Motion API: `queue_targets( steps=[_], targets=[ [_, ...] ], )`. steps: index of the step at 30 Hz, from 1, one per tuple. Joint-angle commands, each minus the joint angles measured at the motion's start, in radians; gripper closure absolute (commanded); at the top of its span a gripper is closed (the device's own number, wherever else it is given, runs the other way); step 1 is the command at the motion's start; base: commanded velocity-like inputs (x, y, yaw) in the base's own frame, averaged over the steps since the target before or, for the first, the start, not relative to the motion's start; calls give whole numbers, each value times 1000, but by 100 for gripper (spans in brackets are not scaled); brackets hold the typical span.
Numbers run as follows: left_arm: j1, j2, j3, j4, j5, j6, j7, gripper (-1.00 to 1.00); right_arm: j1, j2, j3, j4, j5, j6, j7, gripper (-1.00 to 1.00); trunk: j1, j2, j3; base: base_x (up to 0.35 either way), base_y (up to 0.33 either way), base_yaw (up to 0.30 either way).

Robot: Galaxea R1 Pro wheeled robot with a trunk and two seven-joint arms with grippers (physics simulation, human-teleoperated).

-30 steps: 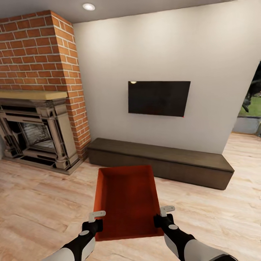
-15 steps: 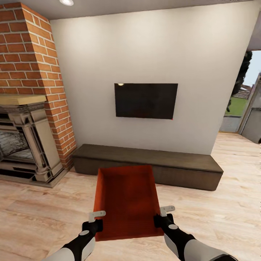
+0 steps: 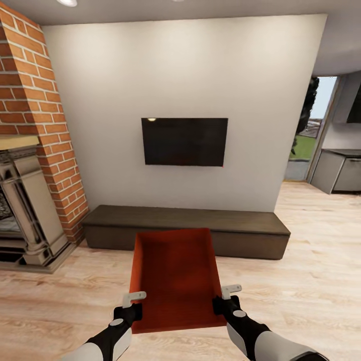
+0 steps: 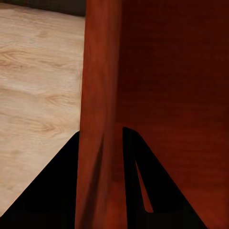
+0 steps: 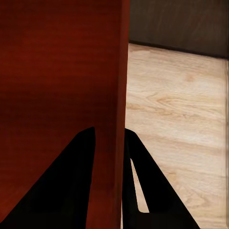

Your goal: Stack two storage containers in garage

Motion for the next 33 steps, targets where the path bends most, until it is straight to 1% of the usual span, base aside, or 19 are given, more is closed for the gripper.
queue_targets(
  steps=[1, 18, 33],
  targets=[
    [-1, 0, 65, 3, 58, -5, 34, 100, -1, 1, -61, -79, 1, -6, -1, 100, 0, -1, -1, 0, 0, -203],
    [-1, 0, 65, 3, 58, -5, 34, 100, -1, 1, -61, -79, 1, -6, 0, 100, 0, -1, 15, 0, 0, -205],
    [-1, 0, 65, 3, 57, -5, 34, 100, -1, 1, -61, -79, 1, -6, 1, 100, 0, -1, 17, 0, 0, -269]
  ],
)
